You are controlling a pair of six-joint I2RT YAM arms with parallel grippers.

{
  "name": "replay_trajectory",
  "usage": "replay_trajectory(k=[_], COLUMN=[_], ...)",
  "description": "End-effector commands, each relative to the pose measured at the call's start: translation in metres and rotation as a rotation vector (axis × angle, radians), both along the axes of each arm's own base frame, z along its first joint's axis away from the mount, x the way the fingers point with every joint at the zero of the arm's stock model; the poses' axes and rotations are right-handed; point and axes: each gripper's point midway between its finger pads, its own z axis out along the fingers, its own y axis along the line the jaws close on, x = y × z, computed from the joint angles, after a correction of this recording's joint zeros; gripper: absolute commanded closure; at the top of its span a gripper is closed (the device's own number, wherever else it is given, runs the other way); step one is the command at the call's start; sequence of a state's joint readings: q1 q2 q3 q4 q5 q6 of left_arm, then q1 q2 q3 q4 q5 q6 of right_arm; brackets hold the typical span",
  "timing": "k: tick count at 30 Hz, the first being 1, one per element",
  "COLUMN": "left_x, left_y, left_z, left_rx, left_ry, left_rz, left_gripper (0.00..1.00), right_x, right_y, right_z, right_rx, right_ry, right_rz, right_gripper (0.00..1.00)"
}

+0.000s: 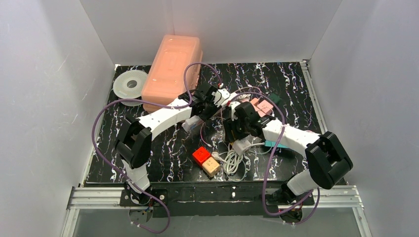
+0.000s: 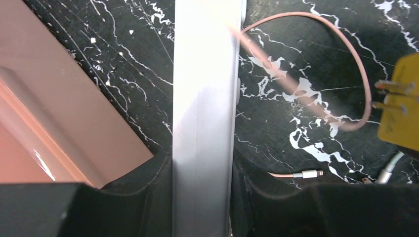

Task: Pull the plug off the socket
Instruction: Remove the plug from the socket.

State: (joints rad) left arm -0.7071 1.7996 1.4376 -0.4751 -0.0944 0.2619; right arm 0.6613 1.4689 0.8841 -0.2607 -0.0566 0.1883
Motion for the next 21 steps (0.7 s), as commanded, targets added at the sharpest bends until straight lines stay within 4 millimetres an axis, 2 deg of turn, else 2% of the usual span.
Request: replay_trajectory(k=[1,5,6,8,9,13,16,19,21], left_x=[0.018,0.004,0.000,-0.009,-0.013,-0.025,-0.031,-0.034,-0.040], left_y=[0.018,0.012,0.010,0.006,0.005,0.000,-0.002,-0.002,-0.003], left_z=[0.015,0.010,0.008,-0.001,-0.005,-0.017,-0.019,-0.018,-0.016], left_rx=[0.022,-0.012,-0.028,-0.037,-0.039,-0.049,-0.060,-0.069,-0.086], left_ry=[-0.098,-0.057,-0.038,0.002,0.023,0.099,0.131,0.140,0.162], left_rz=[0.116,0.091,0.085,0.069,0.061,0.041,0.038,0.046,0.041], left_gripper=[1.00,1.00,0.97,0.81,0.76,0.62,0.53,0.30,0.26], right_x=[-0.016,-0.013,-0.013,-0.016,-0.017,-0.025,-0.034,-0.040,-0.044], right_y=[0.010,-0.004,-0.009,-0.019,-0.023,-0.034,-0.040,-0.045,-0.049], right_z=[0.002,0.023,0.031,0.047,0.056,0.092,0.108,0.120,0.125], right_rx=[0.027,0.010,0.009,0.023,0.034,0.109,0.148,0.168,0.172], right_ry=[0.019,-0.040,-0.062,-0.097,-0.115,-0.178,-0.190,-0.196,-0.203], right_rz=[-0.004,-0.060,-0.077,-0.109,-0.127,-0.175,-0.195,-0.203,-0.209], right_gripper=[0.99,0.99,0.99,0.99,0.99,0.99,0.99,0.99,0.99])
